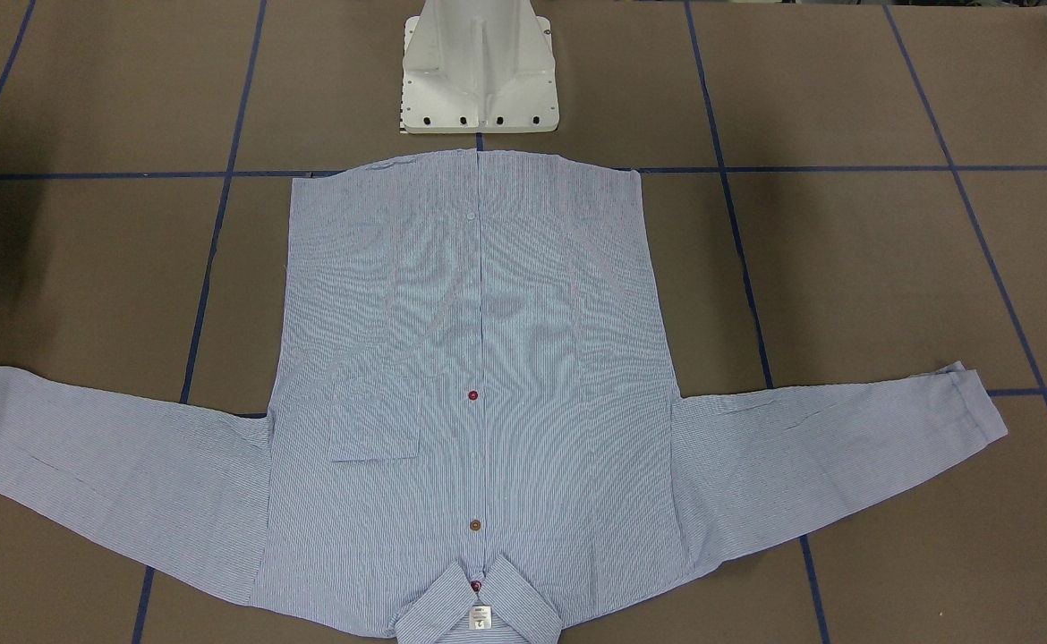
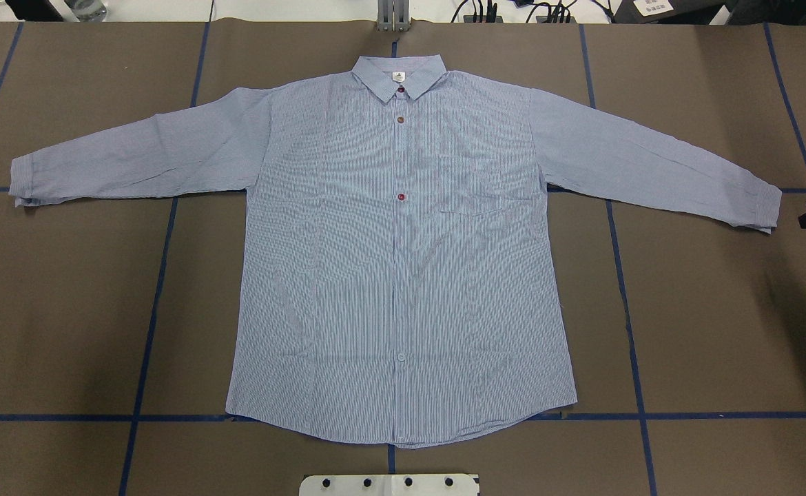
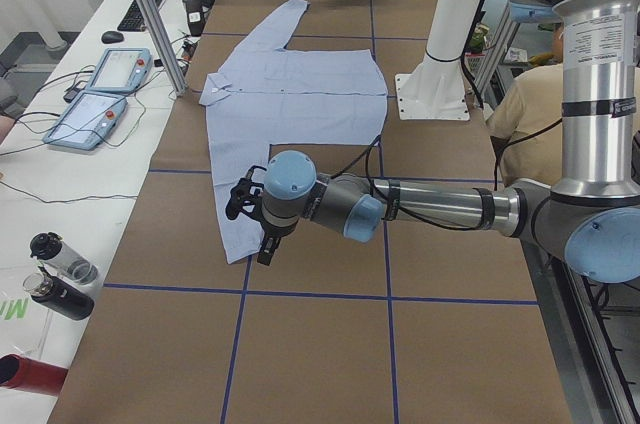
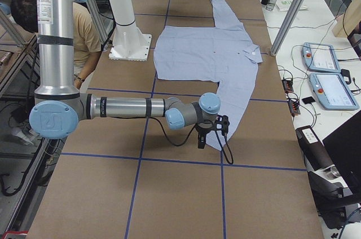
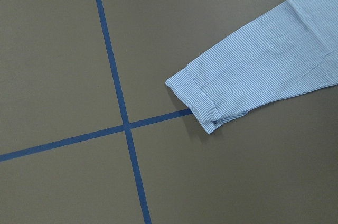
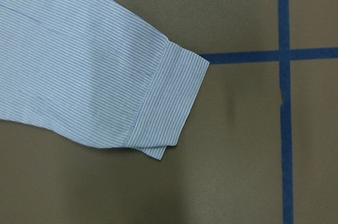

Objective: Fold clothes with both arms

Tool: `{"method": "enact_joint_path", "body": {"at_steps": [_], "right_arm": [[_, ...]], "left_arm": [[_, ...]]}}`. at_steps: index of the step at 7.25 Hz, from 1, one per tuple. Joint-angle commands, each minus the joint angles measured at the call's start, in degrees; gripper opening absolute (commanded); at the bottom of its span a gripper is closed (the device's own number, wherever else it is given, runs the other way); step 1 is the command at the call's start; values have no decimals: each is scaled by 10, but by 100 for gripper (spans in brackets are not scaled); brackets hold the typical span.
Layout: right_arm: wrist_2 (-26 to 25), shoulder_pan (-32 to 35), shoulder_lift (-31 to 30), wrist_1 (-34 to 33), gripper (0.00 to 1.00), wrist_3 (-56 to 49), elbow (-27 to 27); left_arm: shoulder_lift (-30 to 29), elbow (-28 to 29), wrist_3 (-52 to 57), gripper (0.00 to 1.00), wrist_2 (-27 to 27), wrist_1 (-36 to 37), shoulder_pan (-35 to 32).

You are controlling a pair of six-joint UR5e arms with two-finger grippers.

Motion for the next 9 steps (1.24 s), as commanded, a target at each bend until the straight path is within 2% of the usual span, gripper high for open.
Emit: {"method": "enact_joint_path", "body": {"at_steps": [1, 2, 5, 6, 7, 9], "right_arm": [[-56, -51, 2, 69, 94, 113, -10], [-53, -51, 4, 70, 89, 148, -23], [-51, -51, 31, 80, 91, 197, -55], [-49, -51, 31, 137, 96, 204, -76], [-48, -51, 34, 184, 96, 246, -95], [-30, -50, 45, 193, 96, 269, -110]], "left_arm": [[0, 0, 0, 100, 1, 0, 0], [0, 1, 0, 100, 1, -1, 0], [0, 1, 0, 100, 1, -1, 0], [-2, 1, 0, 100, 1, -1, 0], [-2, 1, 0, 100, 1, -1, 0], [-2, -1, 0, 100, 1, -1, 0]]}}
